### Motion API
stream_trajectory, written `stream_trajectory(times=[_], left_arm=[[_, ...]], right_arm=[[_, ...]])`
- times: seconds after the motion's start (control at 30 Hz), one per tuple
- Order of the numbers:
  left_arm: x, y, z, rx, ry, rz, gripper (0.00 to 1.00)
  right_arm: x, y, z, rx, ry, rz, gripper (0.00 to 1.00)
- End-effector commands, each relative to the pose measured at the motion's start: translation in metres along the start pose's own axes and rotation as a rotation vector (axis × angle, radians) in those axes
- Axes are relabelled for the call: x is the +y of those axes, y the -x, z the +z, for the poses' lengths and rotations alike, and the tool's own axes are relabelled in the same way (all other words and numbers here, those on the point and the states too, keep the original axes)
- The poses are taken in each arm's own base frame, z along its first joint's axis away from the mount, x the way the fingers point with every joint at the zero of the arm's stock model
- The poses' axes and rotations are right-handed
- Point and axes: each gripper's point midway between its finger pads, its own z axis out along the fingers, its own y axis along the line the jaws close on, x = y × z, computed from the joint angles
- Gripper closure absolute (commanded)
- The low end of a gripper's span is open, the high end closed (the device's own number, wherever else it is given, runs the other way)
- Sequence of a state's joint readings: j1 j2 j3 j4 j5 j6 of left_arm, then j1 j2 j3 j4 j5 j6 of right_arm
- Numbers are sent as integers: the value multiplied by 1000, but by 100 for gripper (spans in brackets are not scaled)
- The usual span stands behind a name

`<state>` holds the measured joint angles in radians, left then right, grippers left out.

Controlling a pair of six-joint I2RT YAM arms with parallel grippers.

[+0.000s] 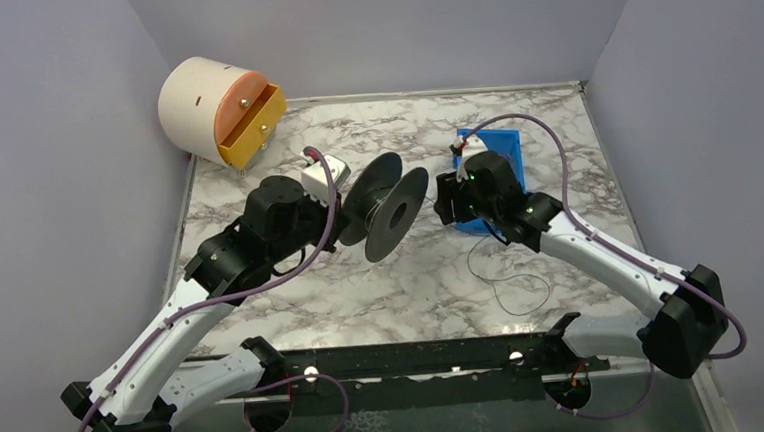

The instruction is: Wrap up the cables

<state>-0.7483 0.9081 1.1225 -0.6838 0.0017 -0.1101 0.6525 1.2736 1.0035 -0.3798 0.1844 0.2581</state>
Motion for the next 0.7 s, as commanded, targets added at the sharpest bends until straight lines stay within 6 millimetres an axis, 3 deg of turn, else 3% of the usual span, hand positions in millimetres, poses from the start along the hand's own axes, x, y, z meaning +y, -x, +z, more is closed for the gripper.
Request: stream_trajectory(times=[0.0,0.4,0.67], left_arm=[[7,50,-24,-166,63,-67,100],[1,70,-37,-199,43,-111,100],[-1,79,-44,-210,32,-117,100]], right_arm=[[20,19,-13,-143,145,-6,38],[53,21,-18,-412,396,-184,35],[51,26,-6,-529,374,-254,35]])
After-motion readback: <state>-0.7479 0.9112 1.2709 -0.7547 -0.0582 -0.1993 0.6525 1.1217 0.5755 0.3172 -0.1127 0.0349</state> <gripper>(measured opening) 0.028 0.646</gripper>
